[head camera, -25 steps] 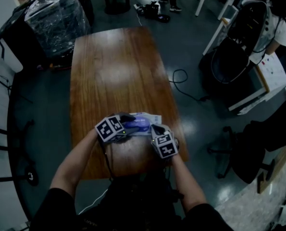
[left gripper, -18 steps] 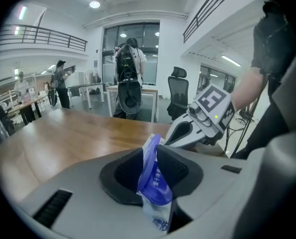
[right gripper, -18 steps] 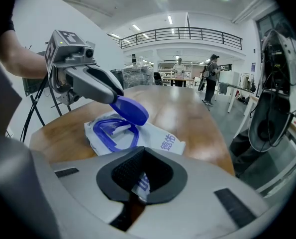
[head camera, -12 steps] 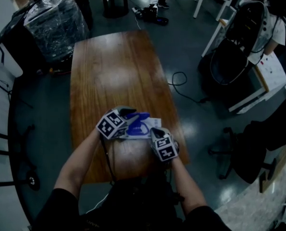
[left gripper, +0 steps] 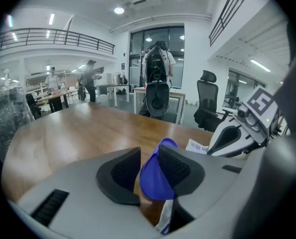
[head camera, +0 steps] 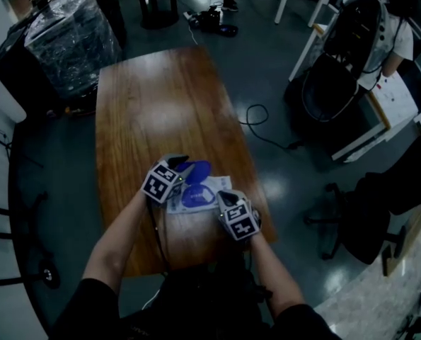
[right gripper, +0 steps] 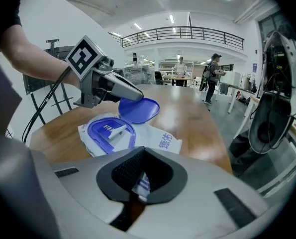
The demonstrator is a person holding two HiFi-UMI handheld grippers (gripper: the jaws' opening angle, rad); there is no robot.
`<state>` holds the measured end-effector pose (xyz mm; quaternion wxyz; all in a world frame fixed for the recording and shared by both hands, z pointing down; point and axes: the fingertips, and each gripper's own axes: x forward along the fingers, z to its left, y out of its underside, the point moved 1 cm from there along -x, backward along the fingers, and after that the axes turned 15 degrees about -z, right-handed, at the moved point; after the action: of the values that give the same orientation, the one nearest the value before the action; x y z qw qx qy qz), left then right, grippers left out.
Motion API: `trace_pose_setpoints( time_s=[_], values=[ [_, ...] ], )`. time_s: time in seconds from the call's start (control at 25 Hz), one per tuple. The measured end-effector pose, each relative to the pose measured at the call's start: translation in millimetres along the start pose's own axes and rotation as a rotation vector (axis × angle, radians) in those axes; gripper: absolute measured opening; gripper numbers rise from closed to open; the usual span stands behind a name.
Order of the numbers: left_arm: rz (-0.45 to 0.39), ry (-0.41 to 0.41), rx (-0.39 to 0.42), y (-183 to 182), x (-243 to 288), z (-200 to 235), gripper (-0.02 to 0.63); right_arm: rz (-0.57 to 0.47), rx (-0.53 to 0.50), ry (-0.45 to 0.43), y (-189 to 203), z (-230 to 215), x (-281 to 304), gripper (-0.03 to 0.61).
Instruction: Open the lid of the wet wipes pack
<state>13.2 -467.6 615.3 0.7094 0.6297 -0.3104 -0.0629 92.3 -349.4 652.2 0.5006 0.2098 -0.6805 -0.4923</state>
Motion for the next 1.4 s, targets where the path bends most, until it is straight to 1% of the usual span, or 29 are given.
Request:
trace_pose_setpoints(
  time_s=[0.08, 0.12, 0.16, 0.28, 0.32, 0.44, 0.6, 0.68, 0.8, 0.88, 1.0, 1.2, 1.4],
  values=[
    [-0.018, -0.03, -0.009, -4, -3, 5, 0.165, -0.006, -0.001, 0.02, -2, -5, -2, 0.011],
    [-0.035, -0.043, -0.015, -7, -5, 8, 0.203, -0.014, 0.0, 0.035, -4, -8, -3, 0.011],
    [-0.055, -0.057, -0.02, -12, -9, 10, 0.228, -0.026, 0.003, 0.051, -7, -12, -6, 0.011],
    [-0.138, -0.104, -0.038, -34, -25, 13, 0.227, -0.086, 0.02, 0.096, -24, -19, -18, 0.011],
    [-0.174, -0.11, -0.045, -45, -30, 11, 0.216, -0.113, 0.028, 0.109, -32, -20, -23, 0.011],
    [-0.271, -0.116, -0.053, -75, -48, -4, 0.212, -0.221, 0.041, 0.129, -62, -17, -37, 0.011],
    [-0.346, -0.136, -0.047, -96, -70, -36, 0.129, -0.379, 0.043, 0.129, -103, -6, -65, 0.011],
    [-0.383, -0.148, -0.049, -104, -82, -51, 0.058, -0.457, 0.043, 0.118, -122, 3, -81, 0.011],
    [-0.415, -0.153, -0.064, -112, -95, -76, 0.009, -0.542, 0.043, 0.093, -143, 12, -103, 0.009],
    [-0.416, -0.15, -0.084, -111, -103, -95, 0.006, -0.584, 0.044, 0.058, -151, 19, -115, 0.009],
    [-0.416, -0.17, -0.096, -109, -115, -124, 0.006, -0.634, 0.032, 0.004, -156, 31, -136, 0.009],
    [-0.428, -0.233, -0.105, -112, -143, -165, 0.006, -0.682, 0.029, -0.071, -157, 49, -171, 0.009],
    [-0.431, -0.281, -0.121, -112, -165, -208, 0.006, -0.703, 0.039, -0.136, -155, 69, -212, 0.009]
  ],
)
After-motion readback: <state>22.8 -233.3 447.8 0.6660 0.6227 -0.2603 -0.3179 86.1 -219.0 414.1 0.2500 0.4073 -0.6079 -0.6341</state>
